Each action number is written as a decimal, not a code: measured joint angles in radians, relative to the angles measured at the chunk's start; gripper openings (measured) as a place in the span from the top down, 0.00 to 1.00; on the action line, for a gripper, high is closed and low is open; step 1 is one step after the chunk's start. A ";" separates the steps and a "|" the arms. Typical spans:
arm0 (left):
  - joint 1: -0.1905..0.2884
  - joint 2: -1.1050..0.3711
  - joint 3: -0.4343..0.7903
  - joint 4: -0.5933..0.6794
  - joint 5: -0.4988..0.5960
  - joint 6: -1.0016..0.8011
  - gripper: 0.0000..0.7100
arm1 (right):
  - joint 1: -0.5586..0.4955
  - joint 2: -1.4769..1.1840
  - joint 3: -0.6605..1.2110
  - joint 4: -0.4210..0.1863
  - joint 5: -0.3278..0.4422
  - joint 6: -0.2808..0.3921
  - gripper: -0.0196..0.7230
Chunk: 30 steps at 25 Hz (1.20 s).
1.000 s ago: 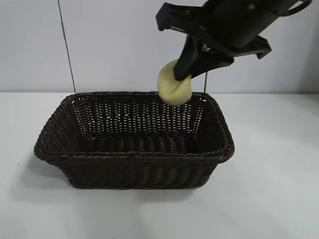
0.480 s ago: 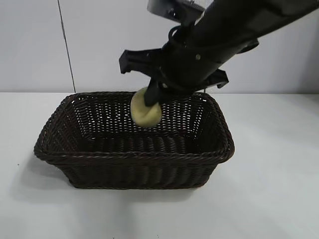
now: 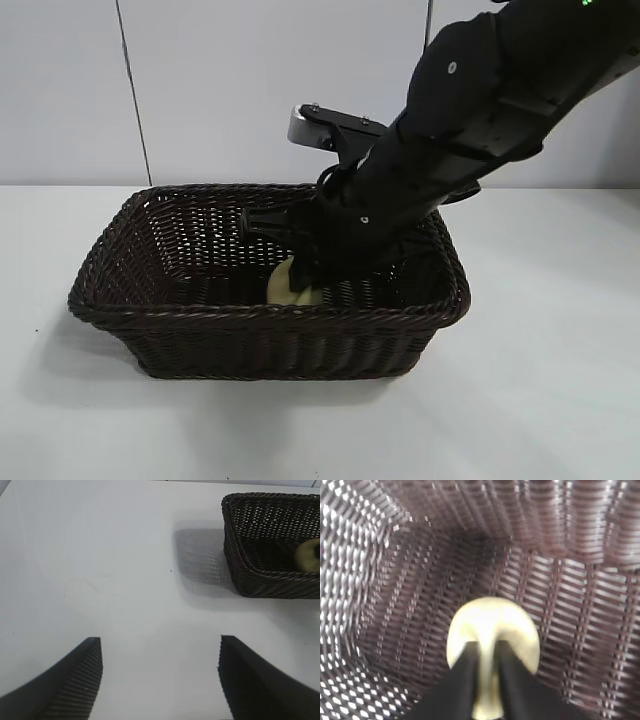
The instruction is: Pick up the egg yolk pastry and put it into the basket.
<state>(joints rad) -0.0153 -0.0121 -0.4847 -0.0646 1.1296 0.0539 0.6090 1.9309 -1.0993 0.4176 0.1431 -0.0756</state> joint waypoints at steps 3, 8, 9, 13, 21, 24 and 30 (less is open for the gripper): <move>0.000 0.000 0.000 0.000 0.000 0.000 0.31 | 0.000 0.000 -0.001 0.002 0.000 0.000 0.48; 0.000 0.000 0.000 0.000 0.000 0.000 0.31 | 0.000 -0.035 -0.001 0.002 0.046 0.000 0.37; 0.000 0.000 0.000 0.000 0.000 0.000 0.31 | 0.000 -0.049 -0.001 0.002 0.054 0.000 0.37; 0.000 0.000 0.000 0.000 0.000 0.000 0.31 | 0.000 -0.097 -0.023 0.000 0.134 0.000 0.36; 0.000 0.000 0.000 0.000 0.000 0.000 0.31 | 0.000 -0.122 -0.230 -0.079 0.485 0.008 0.36; 0.000 0.000 0.000 0.000 0.000 0.000 0.31 | 0.000 -0.122 -0.315 -0.153 0.623 0.076 0.36; 0.000 0.000 0.000 0.000 0.000 0.000 0.31 | 0.000 -0.122 -0.431 -0.344 0.854 0.243 0.36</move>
<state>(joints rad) -0.0153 -0.0121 -0.4847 -0.0646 1.1296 0.0539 0.6090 1.8086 -1.5305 0.0738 0.9972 0.1669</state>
